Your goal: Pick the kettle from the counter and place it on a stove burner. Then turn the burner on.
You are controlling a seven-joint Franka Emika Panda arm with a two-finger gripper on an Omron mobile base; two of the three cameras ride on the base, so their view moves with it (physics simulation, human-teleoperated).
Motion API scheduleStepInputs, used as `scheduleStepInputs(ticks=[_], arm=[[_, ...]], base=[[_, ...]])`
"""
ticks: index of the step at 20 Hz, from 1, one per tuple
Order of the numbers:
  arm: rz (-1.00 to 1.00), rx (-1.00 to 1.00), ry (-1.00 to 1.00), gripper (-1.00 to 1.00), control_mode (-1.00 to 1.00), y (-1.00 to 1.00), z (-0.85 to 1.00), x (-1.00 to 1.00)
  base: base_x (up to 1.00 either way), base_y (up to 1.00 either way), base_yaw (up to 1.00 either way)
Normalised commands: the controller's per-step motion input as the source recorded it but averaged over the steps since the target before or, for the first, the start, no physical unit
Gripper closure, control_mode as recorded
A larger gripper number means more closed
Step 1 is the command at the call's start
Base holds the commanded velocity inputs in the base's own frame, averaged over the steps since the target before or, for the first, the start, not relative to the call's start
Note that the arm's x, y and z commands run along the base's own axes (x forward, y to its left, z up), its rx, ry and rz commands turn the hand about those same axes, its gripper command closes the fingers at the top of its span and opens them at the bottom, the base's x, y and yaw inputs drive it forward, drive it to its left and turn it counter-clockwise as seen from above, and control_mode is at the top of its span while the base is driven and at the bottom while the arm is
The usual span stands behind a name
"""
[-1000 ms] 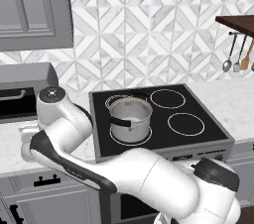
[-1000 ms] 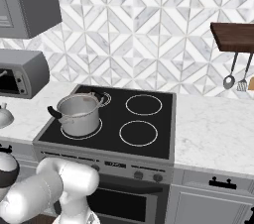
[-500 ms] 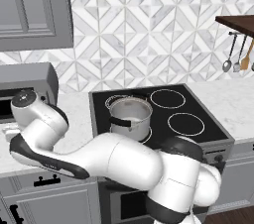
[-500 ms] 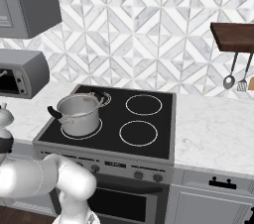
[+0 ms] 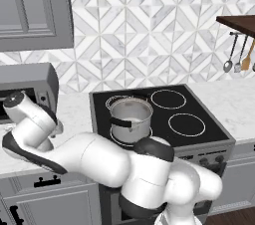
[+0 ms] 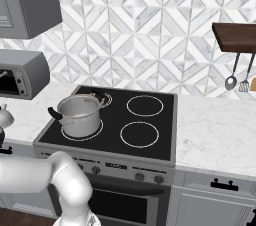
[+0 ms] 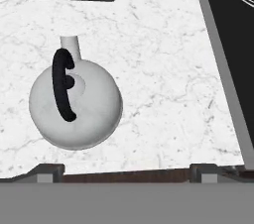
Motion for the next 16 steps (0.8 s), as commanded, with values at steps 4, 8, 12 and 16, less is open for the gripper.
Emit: scheduleStepInputs(ticks=[4,8,12,16], arm=[[0.0,-0.03,0.0,-1.0,-1.0,0.13,-0.24,0.51],[-0.01,0.0,0.02,-1.0,-1.0,0.46,-0.06,0.49],[0.0,-0.03,0.06,-1.0,-1.0,0.4,-0.29,0.28],[0.0,0.0,0.04,-1.0,-1.0,0.32,-0.49,0.26]], base=[[0.0,0.0,0.0],[0.0,0.0,0.0],[0.0,0.0,0.0],[0.0,0.0,0.0]])
